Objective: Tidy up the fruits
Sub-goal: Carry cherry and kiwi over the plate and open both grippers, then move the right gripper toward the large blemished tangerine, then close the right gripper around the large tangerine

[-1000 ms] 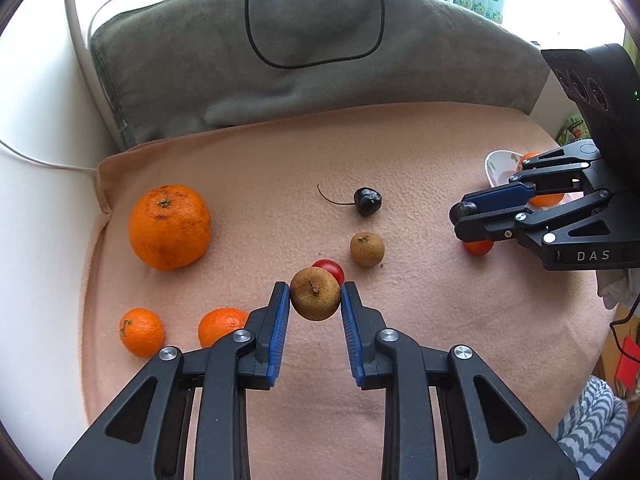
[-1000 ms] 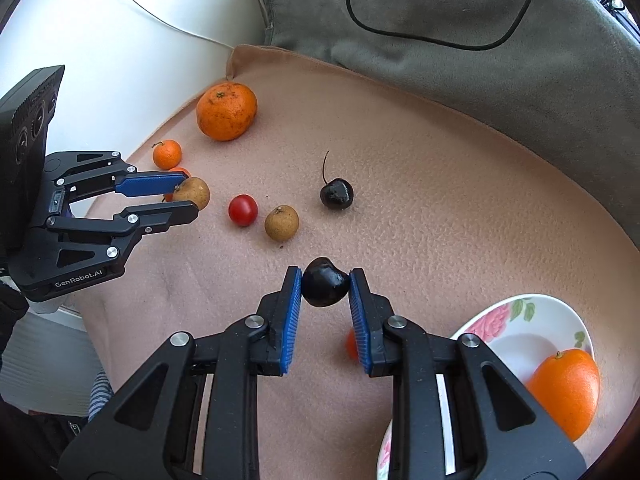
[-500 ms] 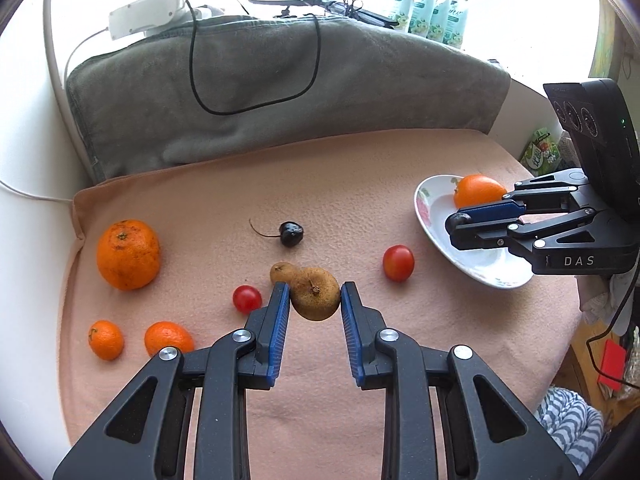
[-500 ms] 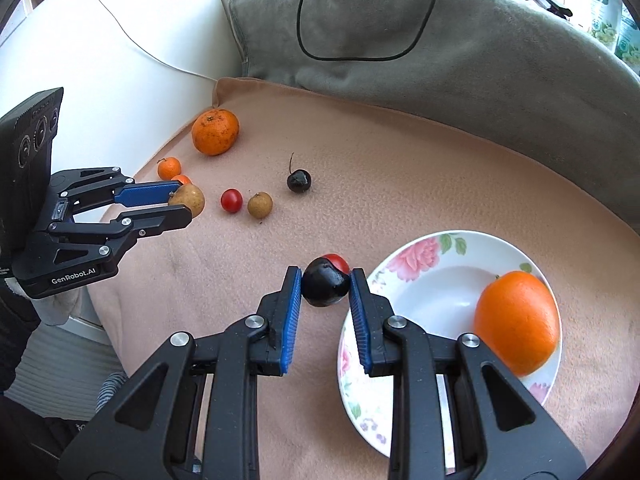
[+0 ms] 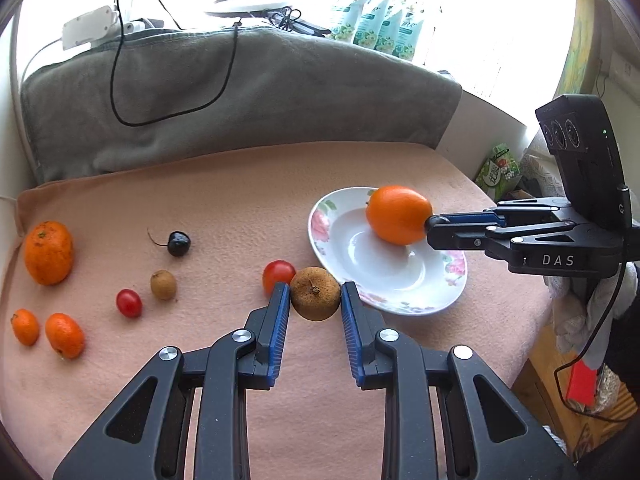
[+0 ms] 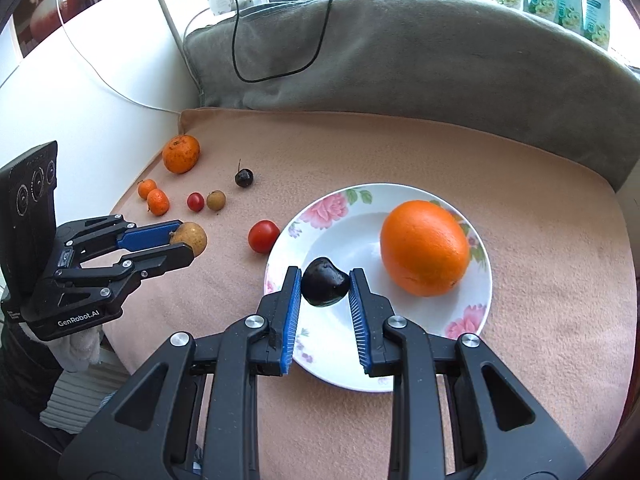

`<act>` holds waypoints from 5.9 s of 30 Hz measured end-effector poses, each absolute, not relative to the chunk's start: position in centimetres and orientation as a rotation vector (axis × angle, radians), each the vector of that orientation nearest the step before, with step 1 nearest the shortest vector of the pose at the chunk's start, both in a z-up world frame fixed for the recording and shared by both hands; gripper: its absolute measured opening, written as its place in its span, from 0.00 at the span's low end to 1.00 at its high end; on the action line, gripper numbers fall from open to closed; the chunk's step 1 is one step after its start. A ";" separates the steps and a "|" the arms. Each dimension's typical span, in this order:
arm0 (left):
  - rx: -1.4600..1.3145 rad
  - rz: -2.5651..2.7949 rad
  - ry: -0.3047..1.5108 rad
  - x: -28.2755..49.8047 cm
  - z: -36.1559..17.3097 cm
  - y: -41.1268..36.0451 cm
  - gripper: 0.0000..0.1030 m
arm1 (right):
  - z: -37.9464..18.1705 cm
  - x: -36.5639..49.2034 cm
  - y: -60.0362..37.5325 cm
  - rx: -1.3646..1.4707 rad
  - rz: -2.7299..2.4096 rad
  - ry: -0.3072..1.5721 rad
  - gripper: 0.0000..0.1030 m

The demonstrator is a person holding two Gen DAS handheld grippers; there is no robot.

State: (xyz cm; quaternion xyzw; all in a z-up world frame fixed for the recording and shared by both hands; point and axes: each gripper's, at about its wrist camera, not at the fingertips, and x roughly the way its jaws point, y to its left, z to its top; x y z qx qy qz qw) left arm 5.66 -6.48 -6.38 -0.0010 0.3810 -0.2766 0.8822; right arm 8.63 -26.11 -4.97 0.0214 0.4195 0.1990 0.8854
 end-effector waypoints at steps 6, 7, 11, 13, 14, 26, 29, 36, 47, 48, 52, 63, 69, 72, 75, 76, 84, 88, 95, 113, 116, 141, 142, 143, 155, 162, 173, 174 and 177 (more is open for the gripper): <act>-0.126 -0.581 0.786 5.8 -6.9 -8.1 0.24 | -5.5 7.8 -29.4 0.139 0.364 0.857 0.25; -0.133 -0.577 0.783 5.7 -7.0 -8.3 0.24 | -5.6 7.7 -29.7 0.148 0.356 0.854 0.25; -0.136 -0.583 0.791 5.8 -7.4 -9.7 0.24 | -6.1 7.3 -30.6 0.178 0.330 0.845 0.25; -0.126 -0.586 0.796 6.0 -7.4 -10.3 0.24 | -6.3 7.1 -31.1 0.192 0.317 0.842 0.25; -0.123 -0.587 0.797 6.1 -7.4 -10.5 0.24 | -6.4 7.0 -31.3 0.198 0.312 0.840 0.25; -0.074 -0.578 0.824 6.1 -8.1 -12.1 0.24 | -7.6 6.7 -31.4 0.220 0.299 0.851 0.25; -0.070 -0.578 0.826 6.3 -8.1 -12.2 0.24 | -7.7 6.8 -31.4 0.219 0.297 0.854 0.25; -0.060 -0.584 0.821 6.2 -7.9 -12.4 0.24 | -7.9 6.9 -31.4 0.224 0.294 0.861 0.25; -0.051 -0.588 0.807 5.9 -7.7 -12.4 0.44 | -7.5 7.0 -31.7 0.242 0.273 0.845 0.47; -0.051 -0.589 0.803 5.9 -7.6 -12.3 0.44 | -7.4 6.9 -31.7 0.246 0.267 0.838 0.50; -0.047 -0.584 0.801 5.8 -7.6 -12.3 0.49 | -6.9 6.9 -32.1 0.260 0.259 0.821 0.55; -0.020 -0.538 0.764 5.3 -7.1 -12.4 0.70 | -6.4 7.0 -32.6 0.305 0.236 0.801 0.81; -0.034 -0.494 0.753 5.4 -6.6 -11.3 0.75 | -5.5 7.3 -31.8 0.298 0.254 0.779 0.81; -0.037 -0.468 0.740 5.3 -6.3 -10.6 0.75 | -5.0 7.7 -31.2 0.292 0.266 0.767 0.81; -0.051 -0.456 0.734 5.4 -6.1 -9.7 0.75 | -4.5 8.2 -30.4 0.287 0.285 0.759 0.81; -0.055 -0.450 0.733 5.4 -6.0 -9.4 0.75 | -4.4 8.4 -30.2 0.286 0.290 0.756 0.81; -0.073 -0.393 0.706 5.5 -5.4 -6.7 0.75 | -3.7 9.9 -27.6 0.269 0.326 0.745 0.81; -0.089 -0.356 0.698 5.6 -5.2 -5.1 0.75 | -3.3 10.6 -26.2 0.271 0.355 0.741 0.81; -0.115 -0.288 0.691 6.2 -5.0 -1.6 0.75 | -2.5 12.4 -23.2 0.272 0.414 0.733 0.81; -0.239 -0.075 0.679 10.2 -6.7 10.3 0.75 | -3.2 20.1 -11.4 0.308 0.609 0.858 0.81; -0.240 -0.052 0.688 11.1 -7.1 11.6 0.75 | -3.8 21.6 -9.4 0.318 0.643 0.885 0.81; -0.335 -0.062 0.796 16.7 -11.2 14.6 0.69 | -9.5 29.4 3.1 0.378 0.799 1.079 0.76; -0.340 -0.062 0.798 16.8 -11.3 14.7 0.69 | -9.6 29.4 3.4 0.376 0.803 1.081 0.76; -0.346 -0.061 0.800 16.9 -11.3 14.8 0.69 | -9.7 29.4 3.7 0.372 0.809 1.083 0.76; -0.389 -0.067 0.833 18.7 -12.7 15.7 0.69 | -11.0 30.7 4.7 0.394 0.818 1.127 0.75; -0.384 -0.072 0.837 19.2 -12.9 15.8 0.67 | -11.8 30.9 4.7 0.406 0.824 1.157 0.69; -0.348 -0.067 0.827 18.8 -12.5 15.0 0.64 | -11.6 30.7 4.4 0.407 0.833 1.142 0.67; -0.346 -0.066 0.826 18.7 -12.4 14.9 0.64 | -11.5 30.6 4.3 0.405 0.834 1.138 0.67; -0.335 -0.059 0.823 18.4 -12.2 14.5 0.64 | -11.2 30.2 4.3 0.399 0.840 1.130 0.67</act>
